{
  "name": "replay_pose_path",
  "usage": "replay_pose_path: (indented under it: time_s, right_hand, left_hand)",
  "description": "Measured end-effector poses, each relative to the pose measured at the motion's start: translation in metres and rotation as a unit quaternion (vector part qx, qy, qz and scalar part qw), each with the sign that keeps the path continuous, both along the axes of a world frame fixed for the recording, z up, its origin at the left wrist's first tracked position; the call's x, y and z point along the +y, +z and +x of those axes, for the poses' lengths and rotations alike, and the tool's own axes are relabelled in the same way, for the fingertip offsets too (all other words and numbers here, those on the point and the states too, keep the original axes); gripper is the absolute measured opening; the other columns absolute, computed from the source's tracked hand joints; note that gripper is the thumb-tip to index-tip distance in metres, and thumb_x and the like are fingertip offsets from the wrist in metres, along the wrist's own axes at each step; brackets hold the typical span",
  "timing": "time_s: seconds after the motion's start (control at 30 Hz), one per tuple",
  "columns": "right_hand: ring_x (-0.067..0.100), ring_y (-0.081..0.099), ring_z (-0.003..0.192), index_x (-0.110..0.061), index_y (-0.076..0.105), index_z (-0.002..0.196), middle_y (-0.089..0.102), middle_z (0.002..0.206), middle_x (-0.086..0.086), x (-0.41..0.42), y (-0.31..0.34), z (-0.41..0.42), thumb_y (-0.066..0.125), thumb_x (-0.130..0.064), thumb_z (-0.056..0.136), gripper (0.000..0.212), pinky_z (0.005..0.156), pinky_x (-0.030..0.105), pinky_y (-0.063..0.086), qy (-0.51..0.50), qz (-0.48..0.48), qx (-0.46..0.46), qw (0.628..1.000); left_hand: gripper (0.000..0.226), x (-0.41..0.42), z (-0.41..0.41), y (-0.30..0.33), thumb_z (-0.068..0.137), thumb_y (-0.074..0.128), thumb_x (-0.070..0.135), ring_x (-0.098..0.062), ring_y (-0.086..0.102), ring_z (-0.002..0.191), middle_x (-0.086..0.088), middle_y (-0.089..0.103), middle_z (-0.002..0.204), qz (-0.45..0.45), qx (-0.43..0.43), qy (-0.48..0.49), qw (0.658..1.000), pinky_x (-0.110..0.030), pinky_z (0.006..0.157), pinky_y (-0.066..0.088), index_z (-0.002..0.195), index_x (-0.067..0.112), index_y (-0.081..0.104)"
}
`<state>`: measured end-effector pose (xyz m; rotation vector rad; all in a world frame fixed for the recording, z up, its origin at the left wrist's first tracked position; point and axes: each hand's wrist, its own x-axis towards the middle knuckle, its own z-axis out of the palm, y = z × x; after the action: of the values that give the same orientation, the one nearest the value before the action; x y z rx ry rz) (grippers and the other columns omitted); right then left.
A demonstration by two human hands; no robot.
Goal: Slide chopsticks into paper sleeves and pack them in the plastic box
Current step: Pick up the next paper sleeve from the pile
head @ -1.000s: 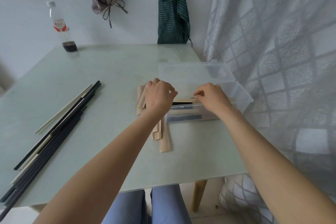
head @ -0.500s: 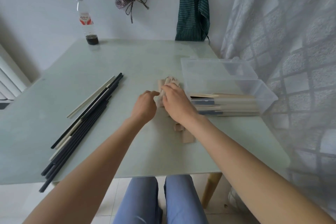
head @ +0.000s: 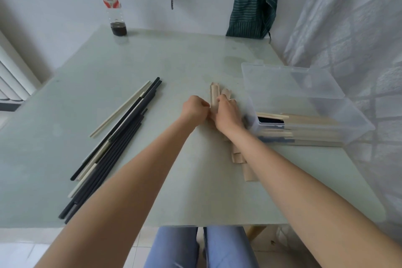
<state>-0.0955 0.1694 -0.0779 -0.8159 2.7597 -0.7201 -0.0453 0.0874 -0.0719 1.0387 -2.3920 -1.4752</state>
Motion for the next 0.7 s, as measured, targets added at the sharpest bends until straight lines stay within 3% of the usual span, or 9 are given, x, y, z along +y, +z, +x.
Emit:
replay_pose_path:
  time_s: [0.1, 0.23, 0.37, 0.5, 0.57, 0.67, 0.7]
  right_hand:
    - [0.031, 0.046, 0.119, -0.013, 0.039, 0.135, 0.047, 0.13, 0.011, -0.001, 0.003, -0.002, 0.057, -0.014, 0.089, 0.05, 0.09, 0.037, 0.046, -0.015, -0.045, -0.022, 0.999]
    - [0.028, 0.048, 0.118, -0.009, 0.05, 0.125, 0.051, 0.129, 0.012, 0.007, 0.007, 0.002, 0.046, -0.005, 0.092, 0.033, 0.087, 0.031, 0.041, -0.015, -0.017, 0.03, 0.999]
    - [0.03, 0.051, 0.104, -0.011, 0.049, 0.126, 0.049, 0.126, 0.01, 0.016, 0.012, 0.006, 0.03, -0.007, 0.097, 0.034, 0.079, 0.034, 0.041, -0.009, 0.039, 0.076, 0.996]
    - [0.037, 0.053, 0.104, -0.008, 0.056, 0.114, 0.054, 0.117, 0.017, 0.025, 0.016, 0.014, 0.038, -0.003, 0.093, 0.028, 0.084, 0.037, 0.044, 0.018, 0.036, 0.096, 0.995]
    - [0.036, 0.055, 0.097, -0.015, 0.06, 0.103, 0.054, 0.11, 0.015, 0.025, 0.021, 0.02, 0.041, -0.003, 0.09, 0.026, 0.082, 0.037, 0.047, 0.011, 0.0, 0.109, 0.994]
    - [0.031, 0.053, 0.089, -0.022, 0.059, 0.095, 0.057, 0.097, 0.01, 0.021, 0.027, 0.033, 0.041, 0.001, 0.086, 0.031, 0.073, 0.038, 0.048, 0.044, -0.076, 0.132, 0.987]
    - [0.031, 0.052, 0.089, -0.022, 0.058, 0.095, 0.061, 0.093, 0.01, 0.021, 0.029, 0.039, 0.041, 0.002, 0.086, 0.031, 0.074, 0.039, 0.047, 0.063, -0.103, 0.142, 0.982]
  left_hand:
    - [0.019, -0.003, 0.001, -0.003, 0.089, 0.056, 0.007, -0.022, 0.059, 0.081, -0.012, 0.066, 0.09, 0.02, 0.014, 0.001, 1.0, -0.032, 0.085, 0.051, 0.103, 0.004, 0.069]
    - [0.02, -0.001, 0.01, 0.003, 0.094, 0.049, 0.007, -0.013, 0.058, 0.061, -0.01, 0.065, 0.088, 0.093, 0.042, -0.008, 0.995, -0.02, 0.06, 0.048, 0.108, 0.0, 0.063]
    - [0.022, 0.004, 0.025, 0.008, 0.094, 0.047, 0.006, -0.011, 0.058, 0.062, -0.009, 0.064, 0.092, 0.097, 0.052, -0.016, 0.994, -0.02, 0.06, 0.045, 0.111, 0.002, 0.061]
    - [0.023, 0.002, 0.046, 0.01, 0.091, 0.047, 0.004, -0.013, 0.059, 0.065, -0.007, 0.063, 0.094, 0.069, 0.073, 0.006, 0.995, -0.021, 0.06, 0.043, 0.106, 0.006, 0.063]
    - [0.024, 0.001, 0.058, 0.01, 0.092, 0.045, 0.006, -0.018, 0.062, 0.076, -0.008, 0.063, 0.099, 0.033, 0.083, 0.018, 0.996, -0.024, 0.064, 0.045, 0.109, 0.008, 0.061]
    - [0.037, -0.009, 0.075, 0.007, 0.095, 0.049, 0.023, -0.025, 0.056, 0.112, -0.012, 0.057, 0.122, -0.05, 0.099, 0.074, 0.991, -0.034, 0.092, 0.047, 0.129, 0.007, 0.048]
    - [0.046, -0.014, 0.082, 0.008, 0.094, 0.05, 0.03, -0.025, 0.055, 0.114, -0.011, 0.055, 0.126, -0.033, 0.121, 0.1, 0.987, -0.038, 0.096, 0.046, 0.133, 0.006, 0.044]
